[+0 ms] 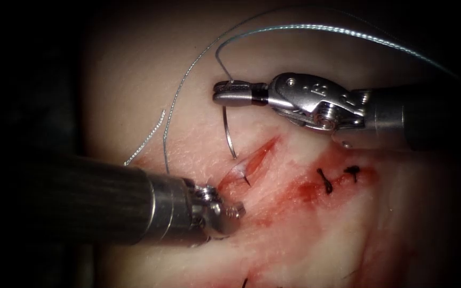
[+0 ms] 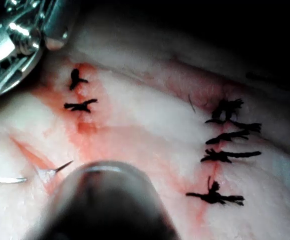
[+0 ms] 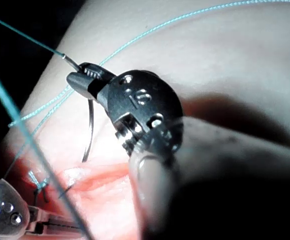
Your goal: Wound Closure
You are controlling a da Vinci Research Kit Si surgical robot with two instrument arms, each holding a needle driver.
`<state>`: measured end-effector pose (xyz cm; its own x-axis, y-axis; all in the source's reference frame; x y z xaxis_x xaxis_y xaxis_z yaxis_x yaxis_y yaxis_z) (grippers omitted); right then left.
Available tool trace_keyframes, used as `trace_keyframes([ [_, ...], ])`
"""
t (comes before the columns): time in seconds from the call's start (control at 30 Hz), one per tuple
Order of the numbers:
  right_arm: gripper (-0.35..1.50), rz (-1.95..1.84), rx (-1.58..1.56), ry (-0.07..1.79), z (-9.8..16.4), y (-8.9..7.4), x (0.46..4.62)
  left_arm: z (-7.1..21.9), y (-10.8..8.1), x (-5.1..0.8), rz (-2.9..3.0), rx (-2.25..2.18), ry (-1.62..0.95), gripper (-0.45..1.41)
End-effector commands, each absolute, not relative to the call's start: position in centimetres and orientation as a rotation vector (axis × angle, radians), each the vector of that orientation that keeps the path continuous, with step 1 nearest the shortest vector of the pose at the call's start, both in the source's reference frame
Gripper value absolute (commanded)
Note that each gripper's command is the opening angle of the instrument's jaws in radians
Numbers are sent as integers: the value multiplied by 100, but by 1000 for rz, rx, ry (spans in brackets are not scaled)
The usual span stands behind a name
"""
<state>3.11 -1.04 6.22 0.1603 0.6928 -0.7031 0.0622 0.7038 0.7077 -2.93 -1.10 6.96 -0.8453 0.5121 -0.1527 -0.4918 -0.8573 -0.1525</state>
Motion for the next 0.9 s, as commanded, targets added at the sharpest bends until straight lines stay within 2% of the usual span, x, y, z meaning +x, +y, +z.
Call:
trace_keyframes([
  [0.03, -35, 514, 734, 1359, 625, -106, 322, 702, -112, -298, 2595, -255, -146, -11],
  [0.4, -35, 653, 981, 1267, 621, -120, 320, 702, -112, -298, 2601, -255, -146, -8],
  [0.53, -35, 716, 1034, 1201, 621, -122, 316, 701, -111, -298, 2601, -255, -147, 10],
  [0.6, -35, 735, 1017, 1206, 623, -120, 316, 698, -108, -299, 2599, -254, -152, 41],
  [0.63, -35, 736, 1016, 1206, 623, -119, 315, 695, -106, -300, 2597, -253, -156, 44],
  [0.7, -35, 741, 1013, 1207, 624, -117, 315, 688, -103, -303, 2600, -246, -160, 19],
  [0.83, -35, 739, 988, 1215, 627, -113, 313, 665, -102, -308, 2551, -234, -180, 41],
  [0.9, -35, 737, 984, 1221, 629, -110, 312, 644, -103, -308, 2547, -240, -214, 39],
])
